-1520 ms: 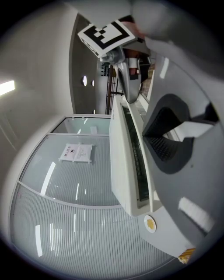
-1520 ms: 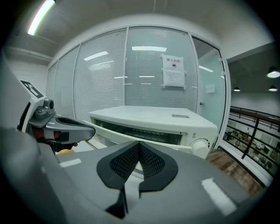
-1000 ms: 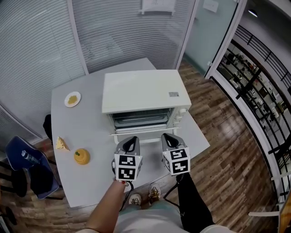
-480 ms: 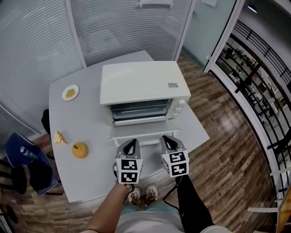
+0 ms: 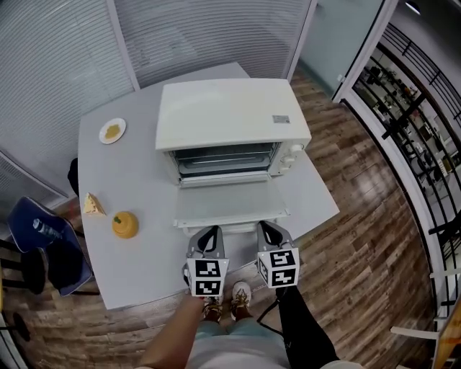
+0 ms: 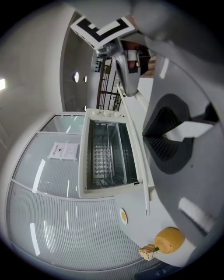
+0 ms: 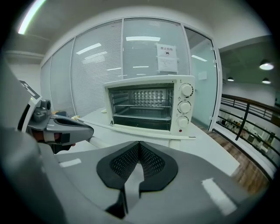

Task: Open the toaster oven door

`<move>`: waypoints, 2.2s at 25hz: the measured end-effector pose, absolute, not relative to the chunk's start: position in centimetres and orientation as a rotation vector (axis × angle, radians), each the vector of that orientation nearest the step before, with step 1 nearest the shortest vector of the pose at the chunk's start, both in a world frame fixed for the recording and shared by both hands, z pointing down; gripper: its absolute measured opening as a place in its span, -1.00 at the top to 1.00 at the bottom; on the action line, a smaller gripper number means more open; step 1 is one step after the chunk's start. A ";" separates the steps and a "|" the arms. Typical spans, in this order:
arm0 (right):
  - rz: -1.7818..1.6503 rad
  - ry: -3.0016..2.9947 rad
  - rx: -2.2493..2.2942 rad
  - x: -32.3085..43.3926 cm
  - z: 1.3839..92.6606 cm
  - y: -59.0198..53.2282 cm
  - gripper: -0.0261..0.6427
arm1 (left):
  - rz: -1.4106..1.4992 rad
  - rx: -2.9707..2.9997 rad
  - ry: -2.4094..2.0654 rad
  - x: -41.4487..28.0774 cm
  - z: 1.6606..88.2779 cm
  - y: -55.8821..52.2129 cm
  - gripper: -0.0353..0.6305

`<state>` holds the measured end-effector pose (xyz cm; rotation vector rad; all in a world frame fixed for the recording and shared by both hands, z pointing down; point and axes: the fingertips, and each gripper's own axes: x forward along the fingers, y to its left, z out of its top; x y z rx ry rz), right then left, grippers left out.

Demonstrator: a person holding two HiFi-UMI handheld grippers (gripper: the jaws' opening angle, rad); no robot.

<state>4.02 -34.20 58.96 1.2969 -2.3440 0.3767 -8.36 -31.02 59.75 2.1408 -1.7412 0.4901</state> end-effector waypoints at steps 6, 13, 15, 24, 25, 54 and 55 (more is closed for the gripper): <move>0.386 -2.323 1.309 4.4 61.7 -33.2 0.91 | 0.505 2.114 -1.734 -8.1 62.4 -30.0 0.72; 0.445 -2.283 1.346 4.8 64.7 -32.7 0.91 | 0.534 2.081 -1.712 -7.9 65.5 -29.1 0.72; 0.478 -2.277 1.385 4.9 65.4 -32.6 0.91 | 0.532 2.067 -1.720 -7.9 66.2 -28.9 0.72; 0.484 -2.241 1.411 5.3 68.3 -32.3 0.91 | 0.504 1.996 -1.725 -7.6 69.2 -28.5 0.72; 0.485 -2.234 1.409 5.3 68.7 -32.3 0.91 | 0.510 1.990 -1.716 -7.5 69.5 -28.5 0.72; 0.295 -2.446 1.421 6.8 57.5 -33.2 0.91 | 0.498 2.146 -1.840 -5.3 58.8 -29.8 0.72; 0.278 -2.461 1.421 6.8 56.7 -33.5 0.91 | 0.485 2.147 -1.860 -5.5 58.0 -30.0 0.72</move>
